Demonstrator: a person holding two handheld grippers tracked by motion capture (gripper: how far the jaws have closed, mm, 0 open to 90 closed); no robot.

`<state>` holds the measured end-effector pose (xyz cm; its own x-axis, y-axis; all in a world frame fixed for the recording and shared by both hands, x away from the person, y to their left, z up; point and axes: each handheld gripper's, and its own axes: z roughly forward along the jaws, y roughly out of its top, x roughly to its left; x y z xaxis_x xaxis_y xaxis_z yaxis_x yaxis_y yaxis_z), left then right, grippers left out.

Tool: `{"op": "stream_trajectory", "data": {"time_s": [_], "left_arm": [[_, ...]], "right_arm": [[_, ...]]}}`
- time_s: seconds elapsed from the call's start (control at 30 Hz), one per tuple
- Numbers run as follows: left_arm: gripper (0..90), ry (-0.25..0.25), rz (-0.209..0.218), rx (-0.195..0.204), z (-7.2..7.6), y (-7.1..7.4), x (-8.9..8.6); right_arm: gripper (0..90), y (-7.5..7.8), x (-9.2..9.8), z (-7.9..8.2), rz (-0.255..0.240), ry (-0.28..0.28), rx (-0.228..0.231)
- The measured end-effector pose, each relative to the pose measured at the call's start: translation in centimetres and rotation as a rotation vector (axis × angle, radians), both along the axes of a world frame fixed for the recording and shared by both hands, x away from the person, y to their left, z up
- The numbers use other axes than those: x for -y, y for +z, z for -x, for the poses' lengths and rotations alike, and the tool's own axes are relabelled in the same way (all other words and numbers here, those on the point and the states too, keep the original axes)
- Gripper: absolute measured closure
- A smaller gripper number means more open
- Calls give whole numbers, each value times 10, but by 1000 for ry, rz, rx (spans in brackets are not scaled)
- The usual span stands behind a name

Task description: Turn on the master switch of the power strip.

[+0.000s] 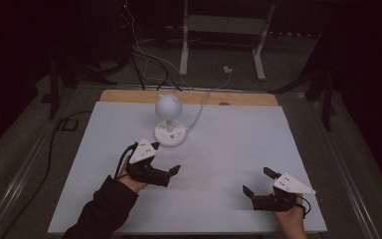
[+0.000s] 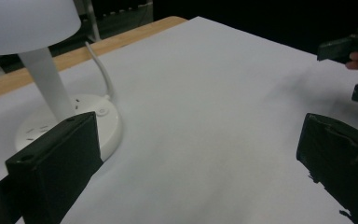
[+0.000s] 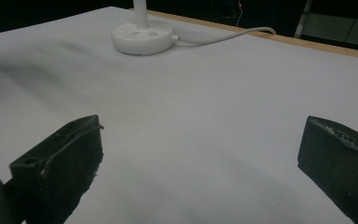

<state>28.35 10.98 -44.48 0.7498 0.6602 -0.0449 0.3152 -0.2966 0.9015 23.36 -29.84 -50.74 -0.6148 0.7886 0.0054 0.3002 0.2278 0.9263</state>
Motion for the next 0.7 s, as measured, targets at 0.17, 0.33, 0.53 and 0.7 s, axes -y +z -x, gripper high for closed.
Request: {"op": "stream_trajectory", "data": {"time_s": [0.17,0.33,0.53,0.7], "left_arm": [[2,49,-31,-1,-4,1,15],[2,80,-54,0,-10,-4,28],[2,132,-68,-13,-19,-11,41],[3,193,-71,4,-24,-14,52]], "right_arm": [[0,0,0,0,-2,1,-1],[0,0,0,0,-7,4,-6],[0,0,1,0,-10,5,-6],[0,0,1,0,-10,7,-2]]}}
